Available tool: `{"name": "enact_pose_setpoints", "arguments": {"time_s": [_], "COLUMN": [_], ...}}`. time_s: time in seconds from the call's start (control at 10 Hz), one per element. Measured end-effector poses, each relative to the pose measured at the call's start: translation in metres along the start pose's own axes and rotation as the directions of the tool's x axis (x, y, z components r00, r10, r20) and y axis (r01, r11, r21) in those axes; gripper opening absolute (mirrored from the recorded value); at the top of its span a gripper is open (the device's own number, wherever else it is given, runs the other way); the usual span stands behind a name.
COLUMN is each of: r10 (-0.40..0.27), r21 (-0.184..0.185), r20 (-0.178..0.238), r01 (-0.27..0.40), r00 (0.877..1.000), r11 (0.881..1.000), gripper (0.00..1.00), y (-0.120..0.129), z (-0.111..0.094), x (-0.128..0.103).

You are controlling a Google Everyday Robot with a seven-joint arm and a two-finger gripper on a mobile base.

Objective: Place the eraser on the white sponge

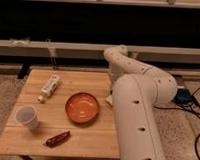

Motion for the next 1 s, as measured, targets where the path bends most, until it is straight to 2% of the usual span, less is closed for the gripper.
{"name": "enact_pose_setpoints", "arguments": {"time_s": [0.4, 1.0], "r10": [0.007, 0.055], "r21": [-0.013, -0.022], "r20": [-0.013, -0.073], "r01": [-0.007, -0.057], "r00": [1.000, 0.996], "r11": [1.000, 0.998], "gripper": [0.68, 0.68], "y": [0.004, -0.003], "z": [0.008, 0.033], "x": [-0.002, -0.004]}}
